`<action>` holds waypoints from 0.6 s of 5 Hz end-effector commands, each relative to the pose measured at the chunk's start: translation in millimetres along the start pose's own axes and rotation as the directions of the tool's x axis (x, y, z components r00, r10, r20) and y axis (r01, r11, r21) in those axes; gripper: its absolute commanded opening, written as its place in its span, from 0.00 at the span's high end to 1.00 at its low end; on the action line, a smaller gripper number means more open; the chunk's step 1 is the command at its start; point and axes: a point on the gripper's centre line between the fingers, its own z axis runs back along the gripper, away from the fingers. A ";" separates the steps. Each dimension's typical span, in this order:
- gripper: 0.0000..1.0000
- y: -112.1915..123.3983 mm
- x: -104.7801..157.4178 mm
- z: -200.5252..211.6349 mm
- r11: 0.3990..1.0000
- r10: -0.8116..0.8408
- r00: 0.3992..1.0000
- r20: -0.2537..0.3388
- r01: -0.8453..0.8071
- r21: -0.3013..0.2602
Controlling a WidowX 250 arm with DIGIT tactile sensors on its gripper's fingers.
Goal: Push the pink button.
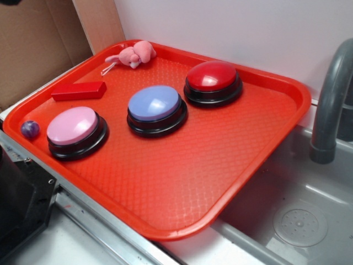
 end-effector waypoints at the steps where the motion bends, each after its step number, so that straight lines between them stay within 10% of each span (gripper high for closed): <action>1: 0.00 0.0 0.0 0.0 1.000 0.000 1.000 0.000 0.000 0.000; 3: 0.00 7.6 24.5 -93.2 0.949 -0.303 0.942 -0.142 0.312 0.048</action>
